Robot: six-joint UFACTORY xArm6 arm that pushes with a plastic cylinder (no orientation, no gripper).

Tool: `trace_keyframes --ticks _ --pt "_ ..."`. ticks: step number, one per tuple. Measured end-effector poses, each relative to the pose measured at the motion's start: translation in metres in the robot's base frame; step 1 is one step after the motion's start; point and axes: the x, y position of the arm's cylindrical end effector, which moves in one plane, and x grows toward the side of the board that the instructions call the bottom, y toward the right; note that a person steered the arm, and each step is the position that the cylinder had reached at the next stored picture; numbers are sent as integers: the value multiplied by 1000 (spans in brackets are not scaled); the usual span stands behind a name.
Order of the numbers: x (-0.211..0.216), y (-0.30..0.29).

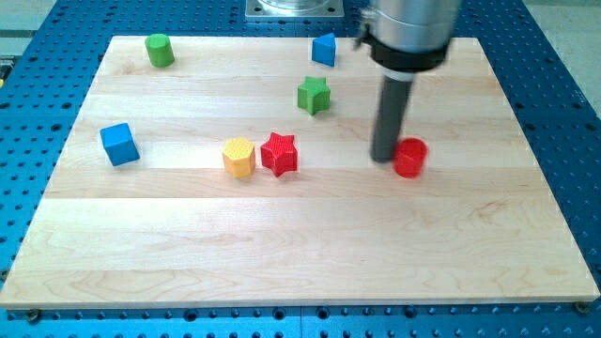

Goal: Move the red circle vertical below the heart

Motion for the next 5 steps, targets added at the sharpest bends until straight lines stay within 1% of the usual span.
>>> trace_keyframes --ticks 1,2,3,4,5 --pt "14 -3" --pt "52 -22" --pt "63 20" --pt "10 54" --pt "13 9"
